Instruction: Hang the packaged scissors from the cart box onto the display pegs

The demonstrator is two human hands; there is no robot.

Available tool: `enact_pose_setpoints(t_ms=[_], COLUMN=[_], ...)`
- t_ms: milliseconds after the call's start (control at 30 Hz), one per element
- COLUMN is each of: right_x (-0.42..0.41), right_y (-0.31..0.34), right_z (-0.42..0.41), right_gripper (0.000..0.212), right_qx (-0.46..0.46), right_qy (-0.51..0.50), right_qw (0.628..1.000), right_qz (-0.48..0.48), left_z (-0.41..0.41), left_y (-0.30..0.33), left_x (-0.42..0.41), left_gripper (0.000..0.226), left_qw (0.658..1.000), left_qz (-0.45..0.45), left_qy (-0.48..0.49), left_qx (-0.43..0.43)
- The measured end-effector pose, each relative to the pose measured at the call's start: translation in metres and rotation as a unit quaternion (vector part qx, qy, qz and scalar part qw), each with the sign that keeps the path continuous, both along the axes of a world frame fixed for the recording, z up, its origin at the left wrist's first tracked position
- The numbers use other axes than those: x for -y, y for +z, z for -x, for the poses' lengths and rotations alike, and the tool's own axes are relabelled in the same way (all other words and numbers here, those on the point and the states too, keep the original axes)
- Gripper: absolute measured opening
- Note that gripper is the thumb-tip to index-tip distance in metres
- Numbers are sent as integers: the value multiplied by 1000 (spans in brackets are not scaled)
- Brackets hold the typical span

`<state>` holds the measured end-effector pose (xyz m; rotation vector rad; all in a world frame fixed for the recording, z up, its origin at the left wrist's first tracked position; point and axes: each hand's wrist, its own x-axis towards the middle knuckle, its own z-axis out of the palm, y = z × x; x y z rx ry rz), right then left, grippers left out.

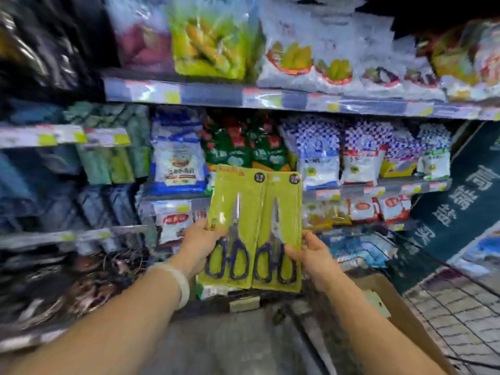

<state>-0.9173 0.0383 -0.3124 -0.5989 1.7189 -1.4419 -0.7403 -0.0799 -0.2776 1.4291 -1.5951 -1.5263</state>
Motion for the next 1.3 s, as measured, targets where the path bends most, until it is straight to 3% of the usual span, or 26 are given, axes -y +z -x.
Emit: enact_pose_setpoints(t_ms=[133,300,400,600,767,900,967,1167,1300], right_x=[58,118,148,192,225,269,296,382,423], right_y=[10,16,14,6,-2,-4,-8,-25,-21], right_z=[-98,-256,-357,-513,-577,-598,-604,-619,-626], right_gripper=[21,25,23,22,25,54,57,39,38], right_qx=[-36,-34,-50,-28,-25,-31,-27,-10,-13], right_qy=[118,221,275,355,376,357,343,286,268], right_qw=[992,974,960,934,926,933,938,954,959], right_qz=[-23,-16,-19,-6,-31,-43,-49,-88,-94], left_z=[-125,-303,-404,-551,-619,-643,-651,-669,-676], left_y=[-3,-6,-4,2,-10,-21,-23,-25,-25], left_x=[31,48,54,61,82,121,145,227,275], left_gripper=[22,7,9,4,13,14,14,16,11], left_qw=[994,979,965,940,934,930,930,938,942], left_qz=[-37,-33,-41,2,-27,-43,-43,-60,-63], left_qy=[94,199,258,342,353,359,357,337,324], left_qx=[-41,-30,-30,3,-35,-63,-75,-59,-56])
